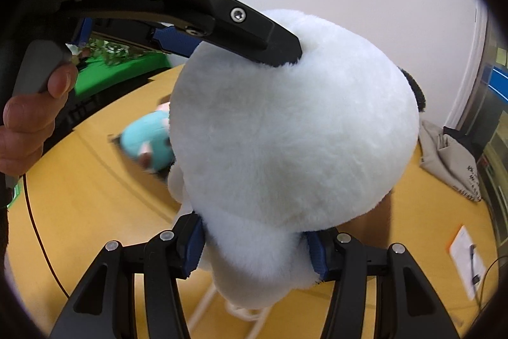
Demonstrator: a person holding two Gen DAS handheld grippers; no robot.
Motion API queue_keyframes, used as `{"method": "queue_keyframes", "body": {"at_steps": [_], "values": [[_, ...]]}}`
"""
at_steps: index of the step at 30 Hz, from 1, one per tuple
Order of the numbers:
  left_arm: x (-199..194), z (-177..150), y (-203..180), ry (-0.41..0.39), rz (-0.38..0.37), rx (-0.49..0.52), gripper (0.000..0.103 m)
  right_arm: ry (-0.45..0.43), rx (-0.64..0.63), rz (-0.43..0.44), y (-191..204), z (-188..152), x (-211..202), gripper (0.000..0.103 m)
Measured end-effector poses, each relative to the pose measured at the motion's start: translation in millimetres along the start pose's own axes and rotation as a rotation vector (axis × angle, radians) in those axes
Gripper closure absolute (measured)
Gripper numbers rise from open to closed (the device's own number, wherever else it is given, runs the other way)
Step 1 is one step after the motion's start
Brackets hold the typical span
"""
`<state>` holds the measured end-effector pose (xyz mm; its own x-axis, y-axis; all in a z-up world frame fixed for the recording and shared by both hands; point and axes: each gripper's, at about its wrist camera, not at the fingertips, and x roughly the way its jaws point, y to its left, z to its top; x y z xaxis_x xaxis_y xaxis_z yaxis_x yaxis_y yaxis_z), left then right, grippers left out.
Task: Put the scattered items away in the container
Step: 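Lift the panda with both grippers and lower it into the box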
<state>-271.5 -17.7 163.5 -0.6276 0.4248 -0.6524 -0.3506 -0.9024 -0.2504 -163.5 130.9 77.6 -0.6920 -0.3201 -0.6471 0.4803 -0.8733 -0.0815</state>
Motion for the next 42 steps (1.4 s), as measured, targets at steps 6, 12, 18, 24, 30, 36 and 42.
{"method": "queue_keyframes", "body": {"at_steps": [6, 12, 18, 24, 30, 36, 42], "values": [[70.3, 17.0, 19.9, 0.066, -0.012, -0.03, 0.033, 0.048, -0.014, -0.01, -54.6, -27.4, 22.8, 0.049], [127.5, -0.7, 42.4, 0.168, -0.058, -0.069, 0.032, 0.16, 0.025, 0.022, -89.0, -44.6, 53.8, 0.047], [130.6, -12.7, 46.3, 0.191, -0.068, -0.081, 0.03, 0.233, 0.033, 0.081, -105.1, -56.3, 48.9, 0.047], [133.2, -15.6, 42.7, 0.189, -0.058, -0.085, 0.026, 0.122, 0.035, 0.096, -137.0, -36.7, -10.3, 0.047], [129.3, -20.2, 39.3, 0.173, -0.039, -0.093, 0.024, -0.009, 0.239, -0.034, -180.6, 18.9, 20.3, 0.065], [105.7, -25.4, 36.1, 0.123, 0.004, -0.088, 0.027, 0.162, 0.073, -0.158, -152.2, 17.1, 115.1, 0.098], [124.8, -1.4, 35.7, 0.082, 0.123, -0.025, 0.027, 0.232, 0.165, -0.089, -171.6, -16.2, 133.0, 0.101]]}}
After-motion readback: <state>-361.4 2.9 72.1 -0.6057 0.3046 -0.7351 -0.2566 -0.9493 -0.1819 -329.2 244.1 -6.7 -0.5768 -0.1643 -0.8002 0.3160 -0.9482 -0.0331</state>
